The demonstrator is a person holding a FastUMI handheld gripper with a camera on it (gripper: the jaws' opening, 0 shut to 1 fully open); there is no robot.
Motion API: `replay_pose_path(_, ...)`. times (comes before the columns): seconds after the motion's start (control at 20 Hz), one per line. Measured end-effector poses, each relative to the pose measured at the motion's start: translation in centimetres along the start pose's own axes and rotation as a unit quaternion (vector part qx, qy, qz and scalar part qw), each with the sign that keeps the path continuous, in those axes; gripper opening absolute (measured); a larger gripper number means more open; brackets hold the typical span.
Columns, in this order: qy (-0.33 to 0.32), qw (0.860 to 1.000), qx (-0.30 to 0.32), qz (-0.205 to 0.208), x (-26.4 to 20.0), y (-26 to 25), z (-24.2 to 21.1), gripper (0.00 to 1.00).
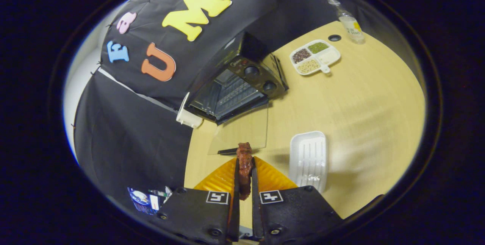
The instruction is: Open the toaster oven, put the food inside, and close the toaster oven door.
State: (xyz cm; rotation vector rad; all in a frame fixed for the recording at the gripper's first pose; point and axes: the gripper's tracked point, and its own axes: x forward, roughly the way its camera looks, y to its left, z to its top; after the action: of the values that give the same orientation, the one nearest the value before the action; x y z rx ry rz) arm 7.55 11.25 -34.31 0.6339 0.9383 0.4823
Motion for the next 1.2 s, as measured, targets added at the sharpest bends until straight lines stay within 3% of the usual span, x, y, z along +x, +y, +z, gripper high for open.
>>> replay_pose_path(0.25, -0.051, 0.999, 0.014, -0.006, 7.1, 3.6, 1.9, 0.17)
replay_pose_path(0.45, -0.111, 0.992, 0.061, 0.005, 12.4, 6.0, 4.3, 0.16)
replay_pose_path(0.7, -0.205, 0.967, 0.15, 0.016, 18.4, 6.4, 8.2, 0.16)
replay_pose_path(0.85, -0.264, 0.949, 0.171, 0.004, 20.9, 6.0, 10.6, 0.16)
replay_pose_path(1.05, -0.301, 0.93, 0.21, -0.012, 24.0, 5.9, 12.5, 0.17)
replay_pose_path(1.2, -0.319, 0.924, 0.211, -0.03, 25.6, 5.8, 13.6, 0.19)
